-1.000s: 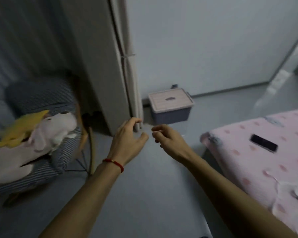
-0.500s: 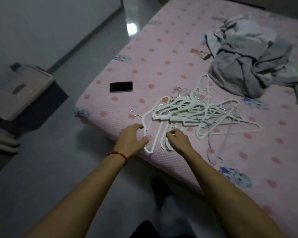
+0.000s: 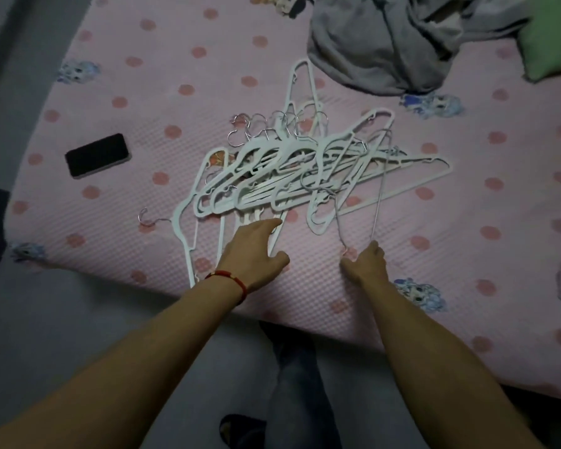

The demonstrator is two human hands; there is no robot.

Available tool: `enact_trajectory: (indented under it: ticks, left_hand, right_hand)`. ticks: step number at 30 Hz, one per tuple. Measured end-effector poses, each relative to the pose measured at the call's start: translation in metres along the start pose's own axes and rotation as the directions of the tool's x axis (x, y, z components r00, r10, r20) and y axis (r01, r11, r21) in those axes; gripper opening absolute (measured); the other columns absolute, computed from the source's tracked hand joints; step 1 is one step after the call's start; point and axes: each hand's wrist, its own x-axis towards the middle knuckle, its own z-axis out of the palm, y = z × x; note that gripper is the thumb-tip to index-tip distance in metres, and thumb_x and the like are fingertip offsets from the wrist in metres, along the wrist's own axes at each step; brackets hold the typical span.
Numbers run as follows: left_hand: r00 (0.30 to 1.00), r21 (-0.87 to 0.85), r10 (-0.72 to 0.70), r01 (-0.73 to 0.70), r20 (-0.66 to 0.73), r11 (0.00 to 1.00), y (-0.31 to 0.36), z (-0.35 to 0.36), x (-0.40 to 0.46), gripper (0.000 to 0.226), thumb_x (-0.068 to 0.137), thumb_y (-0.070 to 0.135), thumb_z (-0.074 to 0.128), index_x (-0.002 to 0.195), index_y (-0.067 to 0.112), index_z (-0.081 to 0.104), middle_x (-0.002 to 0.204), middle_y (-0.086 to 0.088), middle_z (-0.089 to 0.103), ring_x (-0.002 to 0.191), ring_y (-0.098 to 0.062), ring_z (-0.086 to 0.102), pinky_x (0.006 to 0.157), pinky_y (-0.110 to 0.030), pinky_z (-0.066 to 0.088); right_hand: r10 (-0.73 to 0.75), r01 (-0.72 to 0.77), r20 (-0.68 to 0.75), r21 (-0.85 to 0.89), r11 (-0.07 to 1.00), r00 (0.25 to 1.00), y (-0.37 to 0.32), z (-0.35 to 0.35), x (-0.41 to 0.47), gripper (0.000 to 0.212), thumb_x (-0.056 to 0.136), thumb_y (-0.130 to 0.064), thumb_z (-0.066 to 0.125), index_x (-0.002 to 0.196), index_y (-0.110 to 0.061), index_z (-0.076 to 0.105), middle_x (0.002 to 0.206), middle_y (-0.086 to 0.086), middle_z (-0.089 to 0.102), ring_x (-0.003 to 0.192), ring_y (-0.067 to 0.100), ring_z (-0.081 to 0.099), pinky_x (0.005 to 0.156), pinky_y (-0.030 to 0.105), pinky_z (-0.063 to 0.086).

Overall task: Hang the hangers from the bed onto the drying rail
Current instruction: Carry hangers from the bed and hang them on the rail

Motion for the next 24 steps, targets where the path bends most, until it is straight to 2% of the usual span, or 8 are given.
enact_trajectory:
  ticks: [4,9,13,16,18,20,22,24]
  left_hand:
    - [0.997,-0.001,-0.048,0.048,0.059,0.999,-0.011,0.014,0.002,0.072,0.079,0.046,0.058,0.145,0.024,0.041,0.148,-0.001,0.045,0.135,-0.022,0.040,0.110,-0.044,0.038]
    - [0.988,-0.014,-0.142,0.143,0.057,0.990,-0.025,0.006,-0.014,0.064,0.086,0.029,0.064,0.145,0.018,0.042,0.145,-0.006,0.047,0.133,-0.023,0.042,0.109,-0.031,0.032]
    - [0.972,-0.147,-0.233,0.236,0.037,0.961,-0.021,-0.015,-0.032,0.061,0.085,0.029,0.065,0.142,0.021,0.045,0.141,-0.007,0.051,0.129,-0.024,0.047,0.104,-0.028,0.036]
    - [0.961,-0.316,-0.274,0.273,0.042,0.909,-0.015,-0.034,-0.048,0.058,0.084,0.034,0.068,0.138,0.026,0.050,0.138,-0.003,0.054,0.126,-0.021,0.050,0.101,-0.028,0.039]
    - [0.948,-0.491,-0.309,0.303,0.071,0.817,-0.015,-0.048,-0.062,0.058,0.081,0.041,0.072,0.134,0.030,0.052,0.133,0.002,0.055,0.122,-0.017,0.052,0.100,-0.032,0.045]
    - [0.929,-0.665,-0.360,0.319,0.081,0.675,-0.019,-0.066,-0.079,0.063,0.079,0.044,0.075,0.135,0.028,0.051,0.132,0.002,0.055,0.119,-0.014,0.054,0.099,-0.034,0.049]
    - [0.897,-0.836,-0.432,0.305,0.092,0.457,-0.028,-0.085,-0.105,0.073,0.077,0.045,0.077,0.140,0.023,0.046,0.132,0.000,0.055,0.116,-0.015,0.057,0.097,-0.037,0.052]
    - [0.864,-0.958,-0.498,0.202,0.076,0.204,-0.046,-0.101,-0.136,0.087,0.072,0.047,0.081,0.143,0.021,0.038,0.133,-0.003,0.054,0.117,-0.020,0.058,0.098,-0.043,0.052]
  right_hand:
    - [0.027,-0.049,-0.152,-0.140,0.989,0.988,-0.008,0.024,0.015,0.106,0.083,-0.047,0.070,0.152,0.002,0.007,0.149,0.019,0.027,0.134,0.037,0.032,0.102,0.049,0.040]
    - [0.145,-0.139,-0.211,0.042,0.989,0.967,-0.016,0.029,-0.006,0.108,0.067,-0.050,0.074,0.144,0.005,0.023,0.138,0.024,0.036,0.123,0.040,0.039,0.101,0.050,0.042]
    - [0.112,-0.022,-0.309,0.279,0.960,0.944,-0.018,0.013,-0.061,0.099,0.063,-0.054,0.060,0.138,0.005,0.034,0.130,0.026,0.041,0.118,0.043,0.042,0.101,0.052,0.041]
    - [-0.110,0.183,-0.246,0.298,0.937,0.963,-0.036,0.000,-0.108,0.091,0.073,-0.045,0.071,0.143,-0.001,0.033,0.132,0.018,0.041,0.120,0.037,0.044,0.103,0.049,0.042]
    - [-0.300,0.326,-0.131,0.292,0.899,0.945,-0.062,-0.008,-0.138,0.078,0.080,-0.039,0.071,0.142,-0.009,0.036,0.130,0.008,0.041,0.113,0.024,0.049,0.097,0.042,0.046]
    - [-0.497,0.471,0.003,0.313,0.825,0.868,-0.099,-0.016,-0.169,0.061,0.079,-0.040,0.067,0.131,-0.014,0.048,0.120,0.004,0.049,0.101,0.015,0.053,0.088,0.038,0.049]
    - [-0.670,0.594,0.149,0.352,0.723,0.727,-0.138,-0.019,-0.204,0.037,0.080,-0.036,0.065,0.112,-0.018,0.058,0.104,0.004,0.058,0.085,0.014,0.056,0.076,0.033,0.050]
    - [-0.765,0.659,0.328,0.388,0.645,0.555,-0.176,-0.016,-0.244,0.025,0.085,-0.036,0.064,0.108,-0.030,0.059,0.102,-0.002,0.062,0.087,0.014,0.061,0.074,0.028,0.050]
